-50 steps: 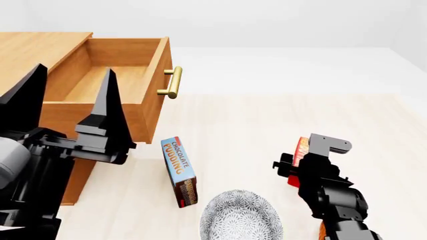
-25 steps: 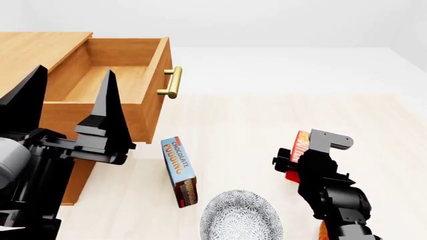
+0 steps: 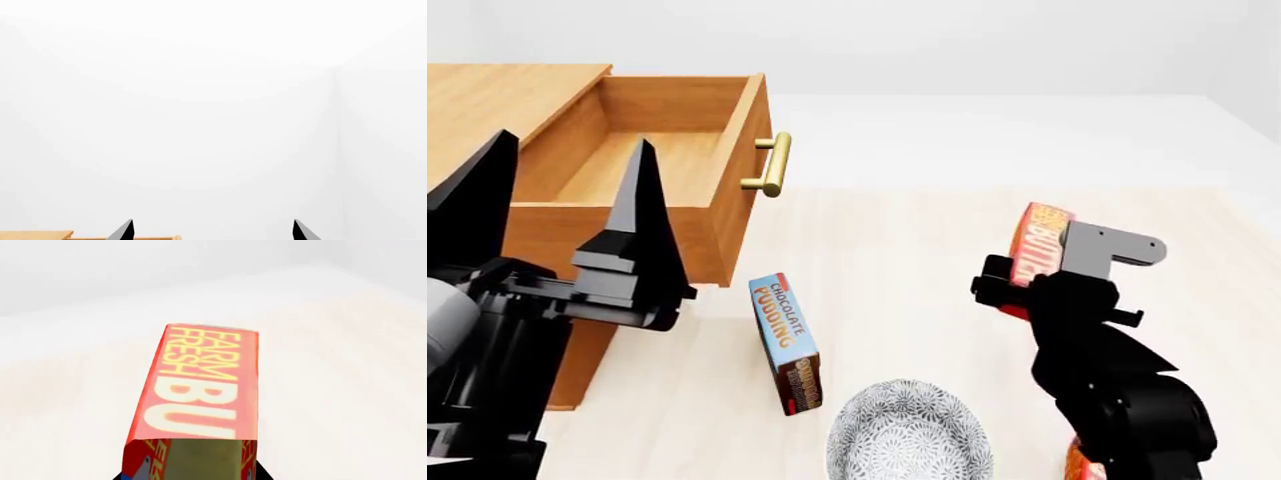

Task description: Put the butter at the front in the top drawer of the cabinet and close it.

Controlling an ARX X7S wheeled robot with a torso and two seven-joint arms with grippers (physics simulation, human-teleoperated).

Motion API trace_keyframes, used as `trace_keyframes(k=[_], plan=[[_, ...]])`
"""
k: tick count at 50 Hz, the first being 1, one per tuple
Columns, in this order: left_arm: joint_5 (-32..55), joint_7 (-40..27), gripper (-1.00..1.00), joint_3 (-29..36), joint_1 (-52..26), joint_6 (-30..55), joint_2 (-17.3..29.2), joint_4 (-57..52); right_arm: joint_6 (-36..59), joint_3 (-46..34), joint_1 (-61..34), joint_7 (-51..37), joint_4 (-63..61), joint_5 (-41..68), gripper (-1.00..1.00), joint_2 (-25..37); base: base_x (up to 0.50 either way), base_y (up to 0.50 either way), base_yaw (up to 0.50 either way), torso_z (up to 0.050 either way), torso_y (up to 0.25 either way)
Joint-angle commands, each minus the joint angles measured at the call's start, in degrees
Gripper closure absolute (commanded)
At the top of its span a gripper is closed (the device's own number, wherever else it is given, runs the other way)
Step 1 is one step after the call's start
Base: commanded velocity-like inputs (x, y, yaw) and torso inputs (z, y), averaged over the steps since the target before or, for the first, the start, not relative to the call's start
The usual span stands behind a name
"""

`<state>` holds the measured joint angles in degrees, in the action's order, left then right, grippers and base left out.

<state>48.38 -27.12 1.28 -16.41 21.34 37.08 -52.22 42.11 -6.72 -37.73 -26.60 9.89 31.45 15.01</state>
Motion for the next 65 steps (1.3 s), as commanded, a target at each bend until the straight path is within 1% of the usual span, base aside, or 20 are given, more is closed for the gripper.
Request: trace_keyframes(k=[1,12,15,21,28,36,45,57,65], plan=[[0.3,-0.3,-1.0,0.0,0.0,-0.1,0.3,-0.2,3.1,0.1,0.5,-1.2,-12.1,-0.1,1.0,1.6,0.0,0.0,0.0,0.0,0.0],[2.1,-0.9,-1.0,-0.6,-0.2,0.0,0.9,-0.5,4.4,1.2,2.3,-2.3,-24.7,2.6,1.0,3.1,0.0,0.0,0.0,0.001,0.002],[3.4,-1.3,-1.0,-0.9,-0.6,0.2,1.2,-0.7,3.4,2.0,3.3,-1.7,-28.0,3.6,1.0,3.5,0.0,0.0,0.0,0.0,0.0],[7.2,-2.1,-1.0,-1.9,-1.6,0.6,2.3,-1.0,1.1,3.5,4.9,1.1,-33.4,6.1,1.0,4.8,0.0,0.0,0.0,0.0,0.002],[12.2,-2.9,-1.0,-2.8,-2.6,0.8,3.4,-1.2,-3.3,4.7,7.2,8.2,-37.3,10.1,1.0,5.8,0.0,0.0,0.0,0.0,0.001],[16.2,-3.4,-1.0,-3.6,-2.9,0.6,4.4,-0.9,-9.2,6.7,9.2,15.7,-38.4,14.5,1.0,4.8,0.0,0.0,0.0,0.0,0.001],[19.8,-2.6,-1.0,-3.6,-2.5,0.2,5.0,-1.0,-16.1,9.9,12.0,24.9,-36.0,20.9,1.0,2.0,0.0,0.0,0.0,0.001,0.001],[23.2,-1.5,-1.0,-4.0,-2.2,-0.4,6.0,-0.1,-18.7,12.1,12.6,32.4,-33.6,28.5,1.0,1.0,0.0,0.0,0.0,0.0,0.001],[28.9,-0.4,-1.0,-3.7,-3.1,-1.2,6.0,1.8,-18.8,12.6,14.1,39.6,-33.7,34.7,1.0,1.9,0.0,0.0,0.0,0.0,0.001]])
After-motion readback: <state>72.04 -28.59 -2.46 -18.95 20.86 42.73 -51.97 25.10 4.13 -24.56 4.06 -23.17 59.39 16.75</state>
